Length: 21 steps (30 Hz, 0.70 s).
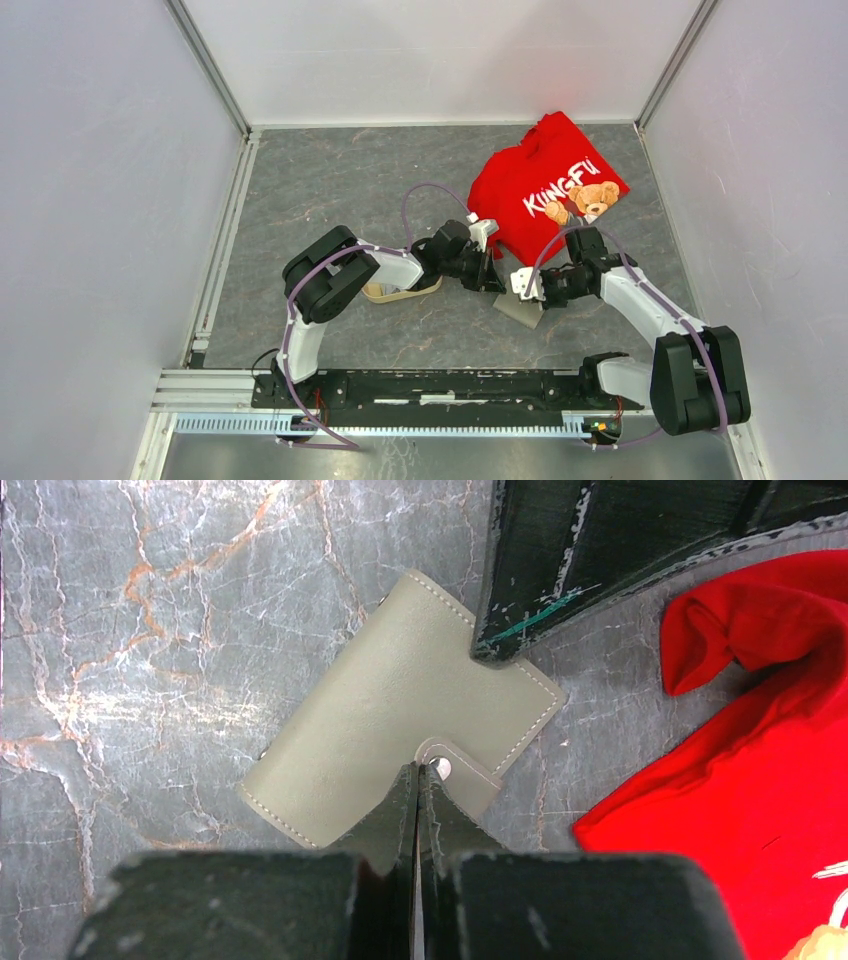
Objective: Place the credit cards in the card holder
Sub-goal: Close the card holder at the center of the board.
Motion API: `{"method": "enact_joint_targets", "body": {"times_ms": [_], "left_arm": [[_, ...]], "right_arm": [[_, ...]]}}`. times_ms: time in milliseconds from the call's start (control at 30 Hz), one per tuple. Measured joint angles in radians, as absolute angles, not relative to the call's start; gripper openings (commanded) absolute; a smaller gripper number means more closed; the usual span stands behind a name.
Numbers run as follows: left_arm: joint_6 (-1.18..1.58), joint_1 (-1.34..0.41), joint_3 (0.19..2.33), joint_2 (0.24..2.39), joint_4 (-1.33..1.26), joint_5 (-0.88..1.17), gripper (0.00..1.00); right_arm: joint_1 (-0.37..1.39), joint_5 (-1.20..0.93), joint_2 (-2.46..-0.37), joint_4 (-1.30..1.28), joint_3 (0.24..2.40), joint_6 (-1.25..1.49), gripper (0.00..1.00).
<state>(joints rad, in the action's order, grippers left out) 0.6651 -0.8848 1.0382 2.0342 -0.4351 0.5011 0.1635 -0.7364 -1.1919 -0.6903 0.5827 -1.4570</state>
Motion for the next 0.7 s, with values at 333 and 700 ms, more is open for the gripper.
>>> {"method": "enact_joint_targets", "body": {"times_ms": [333,700], "left_arm": [[0.665,-0.885,1.038,2.034,-0.435,0.501,0.02],[0.665,-0.885,1.038,2.034,-0.435,0.505,0.02]], "right_arm": [[0.165,-0.725,-1.186,-0.69,0.572,-1.472,0.0],[0.185,-0.709,-1.186,-0.679,0.57,-1.459,0.0]]}}
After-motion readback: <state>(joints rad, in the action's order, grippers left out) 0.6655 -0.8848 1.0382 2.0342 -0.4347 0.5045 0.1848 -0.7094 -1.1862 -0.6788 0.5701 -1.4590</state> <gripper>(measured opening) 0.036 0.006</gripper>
